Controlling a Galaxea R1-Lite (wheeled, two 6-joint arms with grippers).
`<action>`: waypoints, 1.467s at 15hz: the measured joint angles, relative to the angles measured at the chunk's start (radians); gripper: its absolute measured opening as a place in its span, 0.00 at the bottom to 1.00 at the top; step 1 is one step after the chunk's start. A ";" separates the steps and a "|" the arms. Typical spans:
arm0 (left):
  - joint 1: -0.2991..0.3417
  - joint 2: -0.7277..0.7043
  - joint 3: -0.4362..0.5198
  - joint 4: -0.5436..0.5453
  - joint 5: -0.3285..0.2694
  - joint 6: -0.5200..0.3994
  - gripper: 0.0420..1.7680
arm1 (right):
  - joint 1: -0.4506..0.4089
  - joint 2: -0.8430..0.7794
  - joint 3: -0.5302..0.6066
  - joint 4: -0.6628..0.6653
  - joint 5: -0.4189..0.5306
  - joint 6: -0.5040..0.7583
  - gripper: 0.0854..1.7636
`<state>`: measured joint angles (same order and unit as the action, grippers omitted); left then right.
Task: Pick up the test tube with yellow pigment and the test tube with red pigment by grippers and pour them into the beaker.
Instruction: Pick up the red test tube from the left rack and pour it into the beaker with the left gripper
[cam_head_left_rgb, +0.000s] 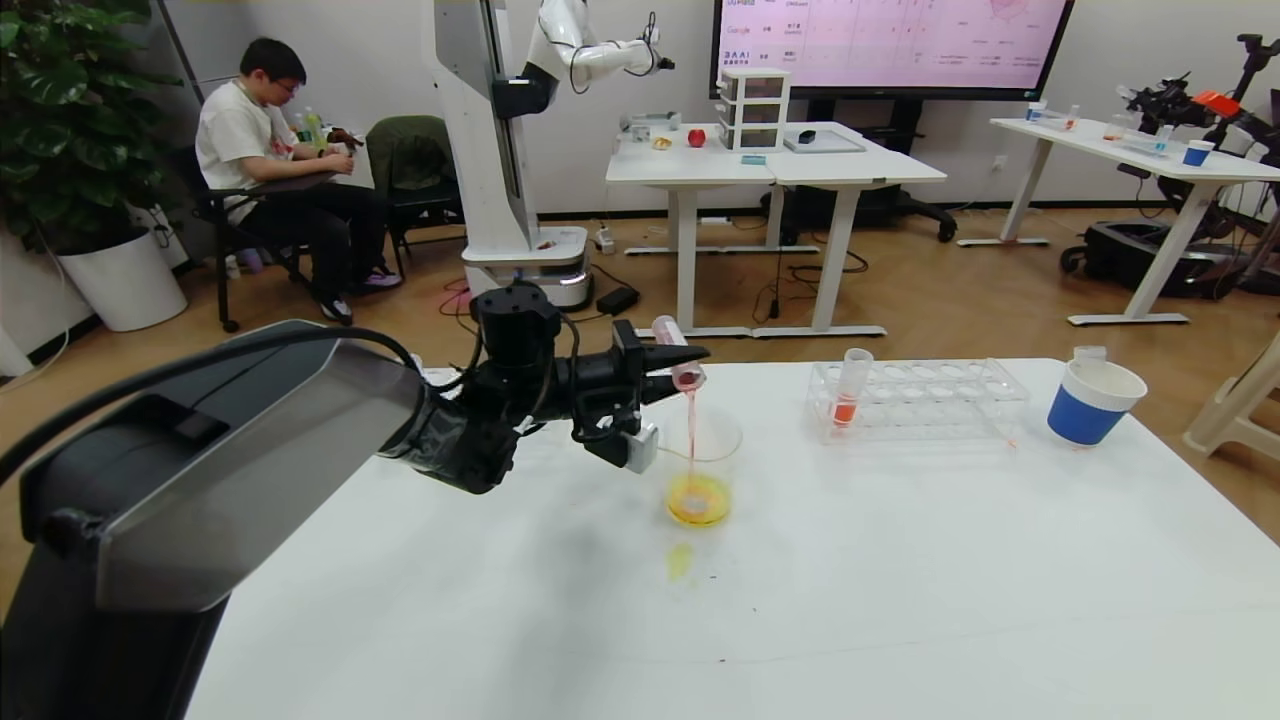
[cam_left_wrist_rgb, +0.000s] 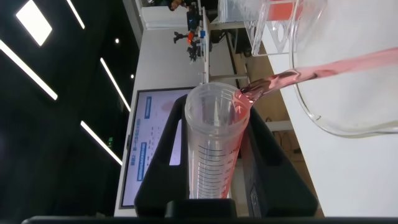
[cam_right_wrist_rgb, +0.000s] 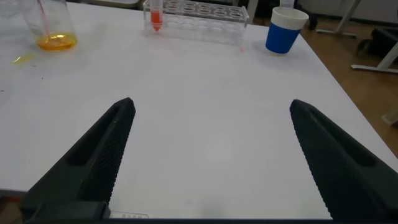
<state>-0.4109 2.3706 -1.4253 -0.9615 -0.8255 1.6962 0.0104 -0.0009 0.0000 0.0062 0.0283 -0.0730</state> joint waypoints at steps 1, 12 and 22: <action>-0.002 0.000 0.000 0.000 0.000 0.010 0.26 | 0.000 0.000 0.000 0.000 0.000 0.000 0.98; -0.024 -0.033 -0.002 0.108 0.004 0.228 0.26 | 0.000 0.000 0.000 0.000 0.000 0.000 0.98; -0.005 -0.084 0.034 -0.098 0.181 -0.470 0.26 | 0.000 0.000 0.000 0.000 0.000 0.000 0.98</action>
<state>-0.4160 2.2866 -1.3909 -1.0594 -0.6447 1.2262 0.0104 -0.0009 0.0000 0.0062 0.0283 -0.0730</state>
